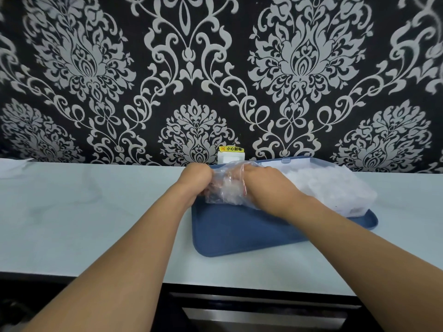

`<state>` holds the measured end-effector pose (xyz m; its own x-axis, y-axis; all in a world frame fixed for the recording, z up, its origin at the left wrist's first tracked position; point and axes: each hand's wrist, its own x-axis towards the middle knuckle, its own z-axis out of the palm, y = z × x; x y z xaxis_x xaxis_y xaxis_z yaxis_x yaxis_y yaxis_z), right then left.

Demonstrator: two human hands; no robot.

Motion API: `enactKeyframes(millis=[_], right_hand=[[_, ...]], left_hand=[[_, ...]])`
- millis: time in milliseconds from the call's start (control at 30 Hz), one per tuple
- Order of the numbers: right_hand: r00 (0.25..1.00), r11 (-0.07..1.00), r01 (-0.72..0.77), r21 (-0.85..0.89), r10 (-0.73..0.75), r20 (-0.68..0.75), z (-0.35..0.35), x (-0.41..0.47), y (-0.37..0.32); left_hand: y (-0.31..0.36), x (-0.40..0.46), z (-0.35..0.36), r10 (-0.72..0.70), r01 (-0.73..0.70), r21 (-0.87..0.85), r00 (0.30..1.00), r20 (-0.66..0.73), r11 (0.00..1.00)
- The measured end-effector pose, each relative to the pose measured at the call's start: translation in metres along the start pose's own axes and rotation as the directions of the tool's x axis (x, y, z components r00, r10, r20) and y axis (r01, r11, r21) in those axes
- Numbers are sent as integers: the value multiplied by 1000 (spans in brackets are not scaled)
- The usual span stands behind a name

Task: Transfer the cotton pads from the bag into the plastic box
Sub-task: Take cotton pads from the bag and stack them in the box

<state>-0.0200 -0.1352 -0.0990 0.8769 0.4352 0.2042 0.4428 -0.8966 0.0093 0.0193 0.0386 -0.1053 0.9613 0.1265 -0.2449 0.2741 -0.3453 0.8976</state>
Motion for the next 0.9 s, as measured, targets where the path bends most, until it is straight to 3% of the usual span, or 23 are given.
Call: enactKeyframes(millis=[300,433,633,800,900], right_hand=[[998,999,-47,28,47,-32,13,7,11],[997,987,-68,147,73,-31,19,9,15],[997,999,41,-25,-43,-58,14,6,15],[997,972,-7,236,25,-76,8,0,15],[991,973,-88,214,108,-82,11,3,19]], left_hand=[[2,2,8,20,-19,41,1000,-12,999],[2,2,7,68,-68,68,998,-6,995],[-2,-2,7,125,-127,160,992,25,979],[0,-3,3,130,-129,174,992,5,976],[1,-6,4,124,-125,184,992,17,975]])
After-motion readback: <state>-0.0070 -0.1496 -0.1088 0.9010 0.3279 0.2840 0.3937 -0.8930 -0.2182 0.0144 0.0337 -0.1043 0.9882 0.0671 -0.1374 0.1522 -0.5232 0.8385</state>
